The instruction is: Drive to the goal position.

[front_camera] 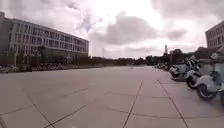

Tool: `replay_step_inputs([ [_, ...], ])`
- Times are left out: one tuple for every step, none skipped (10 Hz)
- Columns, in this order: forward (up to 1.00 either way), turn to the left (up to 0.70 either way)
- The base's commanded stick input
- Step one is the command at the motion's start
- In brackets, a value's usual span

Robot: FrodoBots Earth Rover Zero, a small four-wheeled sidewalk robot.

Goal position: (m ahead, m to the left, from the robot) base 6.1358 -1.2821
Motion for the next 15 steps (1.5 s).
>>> replay_step_inputs([
  [0.70,0.00],
  [0.70,0.00],
  [0.70,-0.14],
  [0.70,-0.23],
  [0.70,-0.24],
  [0.70,-0.24],
  [0.70,-0.20],
  [0.70,-0.04],
  [0.70,-0.10],
  [0.70,-0.24],
  [0.70,-0.26],
  [0.70,-0.25],
  [0.70,0.00],
  [0.70,0.00],
  [0.70,0.00],
])
